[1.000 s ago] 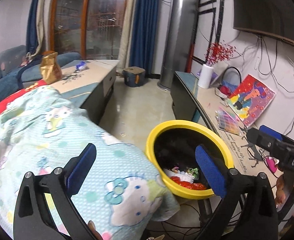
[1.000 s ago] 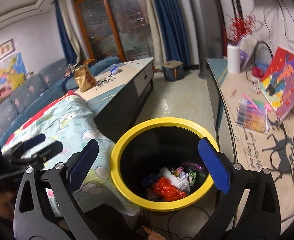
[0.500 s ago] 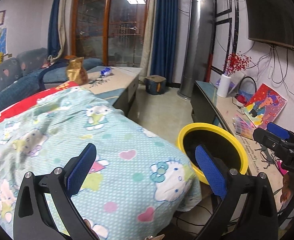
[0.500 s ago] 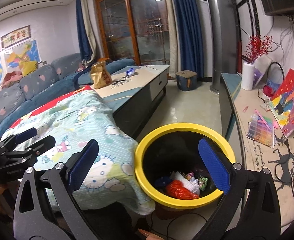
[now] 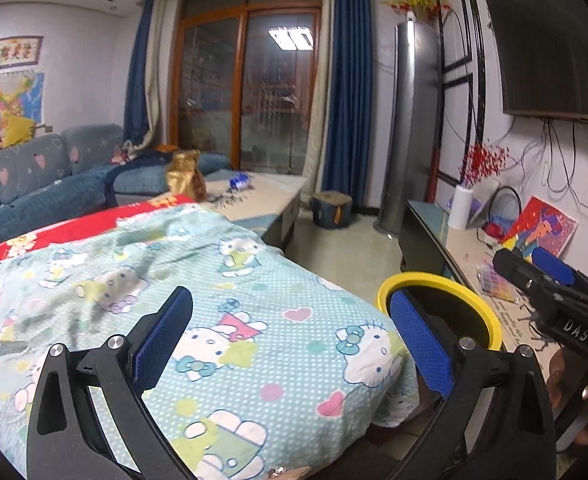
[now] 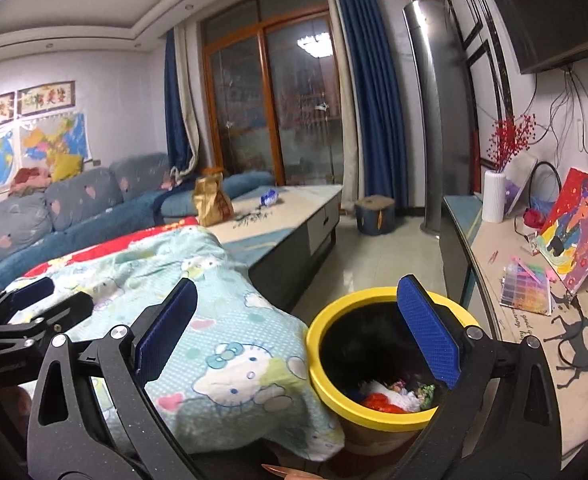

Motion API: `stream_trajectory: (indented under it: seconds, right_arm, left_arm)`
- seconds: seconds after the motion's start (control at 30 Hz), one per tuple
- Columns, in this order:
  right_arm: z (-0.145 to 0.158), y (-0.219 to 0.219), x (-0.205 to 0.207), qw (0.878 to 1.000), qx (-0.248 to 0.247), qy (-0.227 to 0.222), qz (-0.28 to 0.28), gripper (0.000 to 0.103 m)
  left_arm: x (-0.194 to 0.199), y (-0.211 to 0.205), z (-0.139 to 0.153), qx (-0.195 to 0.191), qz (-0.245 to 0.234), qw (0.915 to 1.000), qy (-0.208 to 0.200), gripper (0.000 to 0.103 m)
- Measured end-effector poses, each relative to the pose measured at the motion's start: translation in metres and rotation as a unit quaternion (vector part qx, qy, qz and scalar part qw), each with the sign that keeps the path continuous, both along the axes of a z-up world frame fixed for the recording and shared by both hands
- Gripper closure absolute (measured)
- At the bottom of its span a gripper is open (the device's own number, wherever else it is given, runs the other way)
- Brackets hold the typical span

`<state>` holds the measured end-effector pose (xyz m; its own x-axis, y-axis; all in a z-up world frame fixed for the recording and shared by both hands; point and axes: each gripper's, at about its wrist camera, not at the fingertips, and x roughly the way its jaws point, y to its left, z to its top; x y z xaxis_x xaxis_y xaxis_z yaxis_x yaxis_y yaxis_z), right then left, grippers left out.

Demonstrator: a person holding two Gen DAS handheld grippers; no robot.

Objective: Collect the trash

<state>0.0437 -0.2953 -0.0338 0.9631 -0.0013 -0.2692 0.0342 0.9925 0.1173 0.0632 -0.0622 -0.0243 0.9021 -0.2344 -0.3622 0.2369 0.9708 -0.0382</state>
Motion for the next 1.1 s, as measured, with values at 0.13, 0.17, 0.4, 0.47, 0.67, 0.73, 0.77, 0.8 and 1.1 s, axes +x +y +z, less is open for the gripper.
stream_trajectory:
  seconds: [0.13, 0.17, 0.4, 0.47, 0.67, 0.73, 0.77, 0.8, 1.1]
  right_arm:
    - [-0.005, 0.015, -0.01, 0.999, -0.023, -0.028, 0.007, 0.011]
    - [-0.007, 0.019, -0.013, 0.999, -0.033, -0.035, 0.009, 0.011]
    - [-0.015, 0.034, -0.019, 0.995, -0.078, -0.054, 0.011, 0.011]
    - [-0.016, 0.034, -0.019, 0.995, -0.08, -0.051, 0.01, 0.011]
    - [-0.016, 0.033, -0.018, 0.996, -0.08, -0.049, 0.012, 0.011]
    - [-0.018, 0.032, -0.018, 0.996, -0.079, -0.047, 0.013, 0.011]
    - [-0.017, 0.031, -0.018, 0.996, -0.078, -0.045, 0.013, 0.011]
    - [-0.018, 0.031, -0.017, 0.996, -0.078, -0.044, 0.013, 0.011]
    - [-0.019, 0.031, -0.017, 0.996, -0.076, -0.043, 0.015, 0.011]
  left_arm:
    - [-0.013, 0.01, 0.0, -0.005, 0.015, 0.9997, -0.021, 0.006]
    - [-0.015, 0.012, 0.0, -0.007, 0.017, 0.9996, -0.022, 0.006]
    - [-0.022, 0.019, -0.006, -0.013, 0.03, 0.9992, -0.025, 0.006]
    - [-0.021, 0.019, -0.008, -0.013, 0.028, 0.9993, -0.023, 0.006]
    - [-0.021, 0.017, -0.011, -0.014, 0.023, 0.9995, -0.019, 0.006]
    - [-0.021, 0.016, -0.011, -0.013, 0.022, 0.9995, -0.018, 0.006]
    - [-0.021, 0.016, -0.011, -0.013, 0.024, 0.9995, -0.019, 0.006]
    - [-0.02, 0.015, -0.011, -0.014, 0.024, 0.9995, -0.018, 0.006]
    - [-0.019, 0.014, -0.012, -0.015, 0.025, 0.9995, -0.015, 0.006]
